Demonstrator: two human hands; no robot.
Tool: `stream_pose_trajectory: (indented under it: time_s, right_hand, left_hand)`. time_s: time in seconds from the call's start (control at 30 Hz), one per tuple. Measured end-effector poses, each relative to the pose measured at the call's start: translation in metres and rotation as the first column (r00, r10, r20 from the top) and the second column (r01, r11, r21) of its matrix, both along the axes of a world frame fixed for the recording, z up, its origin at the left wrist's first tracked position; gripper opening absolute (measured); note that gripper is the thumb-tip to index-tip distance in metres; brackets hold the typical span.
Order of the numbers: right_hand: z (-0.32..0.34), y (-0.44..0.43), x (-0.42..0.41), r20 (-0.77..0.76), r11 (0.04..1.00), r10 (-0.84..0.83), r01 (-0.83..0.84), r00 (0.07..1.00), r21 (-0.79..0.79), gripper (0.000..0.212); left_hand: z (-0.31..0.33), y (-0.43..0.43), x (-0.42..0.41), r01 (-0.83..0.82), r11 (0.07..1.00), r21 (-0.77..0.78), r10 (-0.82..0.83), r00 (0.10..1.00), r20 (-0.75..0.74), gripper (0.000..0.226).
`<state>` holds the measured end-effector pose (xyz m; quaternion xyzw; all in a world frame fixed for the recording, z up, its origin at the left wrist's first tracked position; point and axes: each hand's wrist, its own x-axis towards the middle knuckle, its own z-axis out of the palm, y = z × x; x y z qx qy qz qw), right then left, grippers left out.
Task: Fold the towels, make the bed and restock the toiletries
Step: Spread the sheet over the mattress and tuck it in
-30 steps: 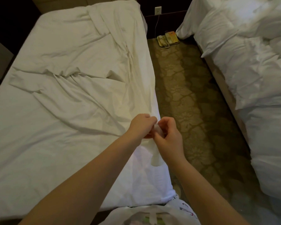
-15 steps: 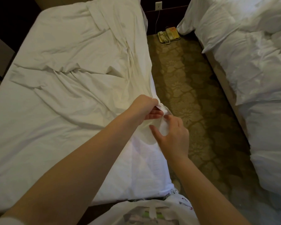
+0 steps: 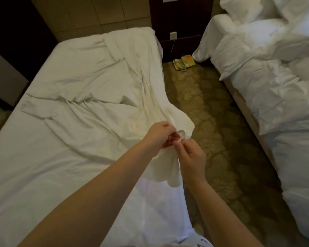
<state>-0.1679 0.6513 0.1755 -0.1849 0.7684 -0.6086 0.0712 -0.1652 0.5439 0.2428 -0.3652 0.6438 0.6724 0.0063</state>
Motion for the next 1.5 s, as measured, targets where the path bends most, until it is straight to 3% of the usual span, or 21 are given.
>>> stream_pose_trajectory:
  time_s: [0.13, 0.2, 0.27, 0.3, 0.37, 0.4, 0.5, 0.63, 0.73, 0.87, 0.97, 1.07, 1.27, 1.37, 1.5]
  right_hand:
    - [0.016, -0.007, -0.006, 0.075, 0.996, 0.002, 0.005, 0.997, -0.085, 0.031]
    - [0.021, -0.007, -0.008, 0.056, 0.999, 0.04, -0.037, 0.998, -0.039, 0.032]
    - [0.025, -0.005, -0.01, -0.022, 0.987, 0.148, -0.146, 0.989, 0.071, 0.031]
    - [0.028, -0.003, -0.012, -0.07, 0.969, 0.219, -0.208, 0.973, 0.133, 0.032]
    - [0.034, 0.0, -0.015, -0.15, 0.931, 0.329, -0.295, 0.932, 0.214, 0.035]
    - [0.036, 0.002, -0.016, -0.166, 0.921, 0.356, -0.315, 0.92, 0.229, 0.036]
    - [0.033, 0.007, -0.015, -0.117, 0.935, 0.326, -0.301, 0.938, 0.19, 0.031]
    - [0.023, 0.006, -0.004, 0.201, 0.99, 0.135, -0.124, 0.97, -0.063, 0.033]
    - [0.014, 0.006, 0.008, 0.323, 0.996, -0.002, 0.033, 0.946, -0.088, 0.032]
    - [0.002, -0.002, 0.031, 0.24, 0.995, -0.092, 0.098, 0.966, -0.011, 0.033]
    - [-0.002, -0.014, 0.052, 0.127, 0.988, -0.135, 0.125, 0.983, 0.089, 0.036]
    - [-0.007, -0.024, 0.073, 0.129, 0.981, -0.158, 0.14, 0.979, 0.138, 0.038]
    - [-0.006, -0.026, 0.109, 0.116, 0.947, -0.215, 0.178, 0.97, 0.268, 0.036]
    - [-0.007, -0.027, 0.122, 0.107, 0.934, -0.273, 0.237, 0.956, 0.268, 0.036]
    - [-0.012, -0.033, 0.135, 0.177, 0.931, -0.352, 0.325, 0.919, 0.165, 0.028]
  left_hand:
    - [0.01, -0.006, 0.005, 0.037, 0.998, -0.056, -0.038, 0.999, -0.02, 0.009]
    - [0.013, -0.012, 0.007, 0.196, 0.949, -0.246, -0.201, 0.98, 0.007, 0.024]
    - [0.015, -0.02, 0.008, 0.429, 0.77, -0.473, -0.441, 0.893, 0.092, 0.05]
    - [0.017, -0.024, 0.006, 0.546, 0.618, -0.565, -0.552, 0.814, 0.182, 0.057]
    - [0.021, -0.031, 0.001, 0.7, 0.286, -0.654, -0.666, 0.636, 0.389, 0.054]
    - [0.023, -0.033, -0.001, 0.736, 0.175, -0.654, -0.671, 0.576, 0.468, 0.048]
    - [0.023, -0.037, -0.009, 0.758, 0.022, -0.652, -0.622, 0.521, 0.585, 0.032]
    - [0.013, -0.042, -0.015, 0.713, -0.105, -0.693, -0.543, 0.543, 0.641, 0.022]
    - [0.01, -0.042, -0.018, 0.693, -0.121, -0.71, -0.658, 0.48, 0.581, 0.02]
    - [-0.002, -0.043, -0.013, 0.873, 0.029, -0.487, -0.817, 0.302, 0.492, 0.011]
    - [-0.014, -0.053, 0.0, 0.919, -0.015, -0.393, -0.899, 0.16, 0.408, 0.011]
    - [-0.018, -0.075, 0.016, 0.928, -0.004, -0.374, -0.957, 0.104, 0.269, 0.012]
    - [-0.02, -0.086, 0.031, 0.922, -0.136, -0.363, -0.966, -0.042, 0.254, 0.02]
    - [-0.021, -0.083, 0.031, 0.9, -0.167, -0.402, -0.959, -0.054, 0.278, 0.012]
    - [-0.023, -0.083, 0.03, 0.91, -0.018, -0.414, -0.973, 0.08, 0.217, 0.02]
